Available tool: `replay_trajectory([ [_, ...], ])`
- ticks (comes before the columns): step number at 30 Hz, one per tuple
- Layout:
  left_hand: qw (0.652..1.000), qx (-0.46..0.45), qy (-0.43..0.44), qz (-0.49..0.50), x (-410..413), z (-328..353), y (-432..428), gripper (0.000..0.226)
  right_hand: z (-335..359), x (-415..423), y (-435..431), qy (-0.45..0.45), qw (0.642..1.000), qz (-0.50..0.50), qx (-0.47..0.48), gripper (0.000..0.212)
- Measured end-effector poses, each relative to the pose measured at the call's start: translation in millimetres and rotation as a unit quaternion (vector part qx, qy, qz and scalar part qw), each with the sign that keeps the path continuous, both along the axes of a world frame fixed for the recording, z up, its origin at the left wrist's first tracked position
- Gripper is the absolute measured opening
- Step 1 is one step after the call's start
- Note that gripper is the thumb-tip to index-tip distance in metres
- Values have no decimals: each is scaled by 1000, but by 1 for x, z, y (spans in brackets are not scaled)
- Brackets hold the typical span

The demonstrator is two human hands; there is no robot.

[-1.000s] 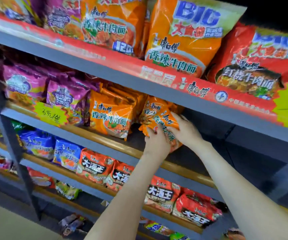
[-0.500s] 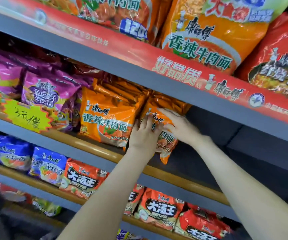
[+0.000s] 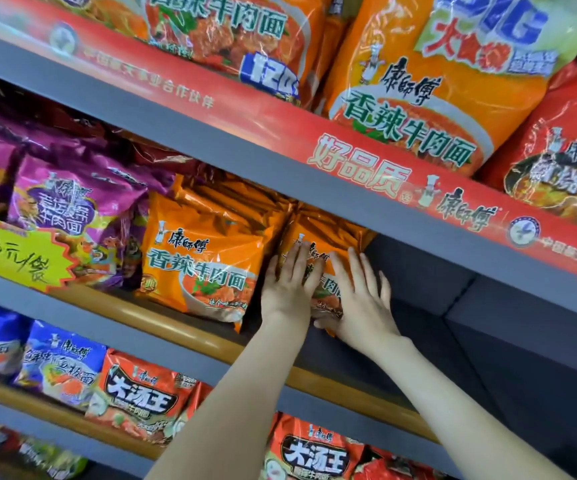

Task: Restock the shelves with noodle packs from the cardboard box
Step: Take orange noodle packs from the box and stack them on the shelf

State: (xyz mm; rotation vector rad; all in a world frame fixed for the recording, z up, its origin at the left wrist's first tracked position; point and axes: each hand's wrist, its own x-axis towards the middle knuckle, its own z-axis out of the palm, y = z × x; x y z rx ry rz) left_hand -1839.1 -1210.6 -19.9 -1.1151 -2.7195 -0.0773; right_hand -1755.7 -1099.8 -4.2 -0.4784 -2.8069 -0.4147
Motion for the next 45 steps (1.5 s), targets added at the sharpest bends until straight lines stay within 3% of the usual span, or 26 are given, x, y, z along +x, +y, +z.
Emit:
replay_trajectory([
  [10,999,-1,-2,46,-8,-8,5,86,-20,-30,18,33,998,52,-1,105],
  [15,999,-6,-19,47,-6,-3,8,89,-14,-27,21,-13,999,42,17,102],
  [21,996,87,-2,25,31,7,-6,84,1,24,-3,-26,998,51,-24,95],
  [26,953,281,104,-43,110,-14,-44,66,-10,105,-51,105,989,81,-65,92],
  [29,956,277,67,-66,176,-47,-79,63,-33,156,-80,132,984,93,-82,86],
  [34,970,227,-75,-44,246,-152,-126,68,-132,225,-116,73,980,81,-165,79],
  [38,983,103,-152,3,282,-271,-153,67,-257,278,-129,-42,975,22,-216,90],
  [43,975,-29,-219,18,323,-409,-180,71,-406,334,-140,-159,944,-94,-272,88],
  [45,970,-56,-235,19,339,-451,-186,75,-455,351,-140,-239,916,-141,-290,84],
])
